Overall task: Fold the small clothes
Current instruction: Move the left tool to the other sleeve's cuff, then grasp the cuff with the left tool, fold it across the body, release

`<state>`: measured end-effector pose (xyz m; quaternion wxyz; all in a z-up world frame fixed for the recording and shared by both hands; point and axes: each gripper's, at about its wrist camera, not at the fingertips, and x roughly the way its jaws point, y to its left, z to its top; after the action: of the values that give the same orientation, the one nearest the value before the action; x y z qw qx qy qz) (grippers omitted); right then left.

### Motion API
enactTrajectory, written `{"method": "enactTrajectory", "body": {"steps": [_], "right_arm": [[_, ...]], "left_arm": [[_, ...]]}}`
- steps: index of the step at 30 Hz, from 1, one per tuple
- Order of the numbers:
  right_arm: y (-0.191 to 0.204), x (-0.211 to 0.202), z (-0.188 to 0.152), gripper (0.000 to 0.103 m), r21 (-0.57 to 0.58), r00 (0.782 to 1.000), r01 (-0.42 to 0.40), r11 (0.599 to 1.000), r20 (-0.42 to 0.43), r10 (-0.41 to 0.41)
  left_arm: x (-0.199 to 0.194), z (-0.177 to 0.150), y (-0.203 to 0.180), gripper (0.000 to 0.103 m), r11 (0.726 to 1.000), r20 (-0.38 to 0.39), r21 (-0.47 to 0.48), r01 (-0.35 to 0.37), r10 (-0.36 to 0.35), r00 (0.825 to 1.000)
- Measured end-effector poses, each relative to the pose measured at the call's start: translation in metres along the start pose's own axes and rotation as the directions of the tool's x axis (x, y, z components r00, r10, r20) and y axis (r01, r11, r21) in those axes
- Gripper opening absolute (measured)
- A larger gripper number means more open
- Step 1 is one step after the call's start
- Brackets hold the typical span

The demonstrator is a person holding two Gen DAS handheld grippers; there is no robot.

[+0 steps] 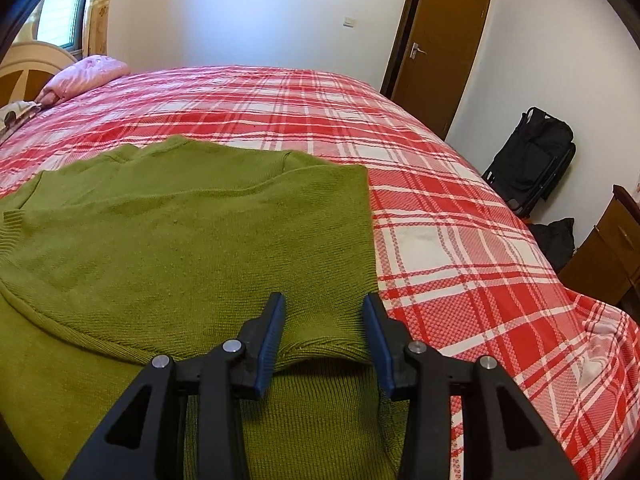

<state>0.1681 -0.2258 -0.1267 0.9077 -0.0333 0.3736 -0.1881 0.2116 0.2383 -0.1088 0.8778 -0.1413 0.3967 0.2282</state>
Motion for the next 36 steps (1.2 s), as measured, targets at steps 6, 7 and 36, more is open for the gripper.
{"method": "enactTrajectory", "body": {"steps": [6, 7, 36], "right_arm": [[-0.001, 0.0, -0.001, 0.042, 0.01, 1.0, -0.01, 1.0, 0.0, 0.01], [-0.002, 0.0, -0.001, 0.042, 0.011, 1.0, -0.011, 1.0, 0.0, 0.011], [-0.002, 0.0, -0.001, 0.042, 0.017, 1.0, -0.015, 1.0, 0.001, 0.015]], "left_arm": [[0.025, -0.001, 0.015, 0.103, 0.994, -0.053, -0.077, -0.077, 0.073, 0.996], [0.029, -0.002, 0.008, 0.103, 0.994, -0.062, -0.05, -0.101, 0.097, 0.993], [0.03, 0.024, 0.114, 0.07, 0.928, 0.027, -0.358, 0.101, -0.097, 0.995]]}}
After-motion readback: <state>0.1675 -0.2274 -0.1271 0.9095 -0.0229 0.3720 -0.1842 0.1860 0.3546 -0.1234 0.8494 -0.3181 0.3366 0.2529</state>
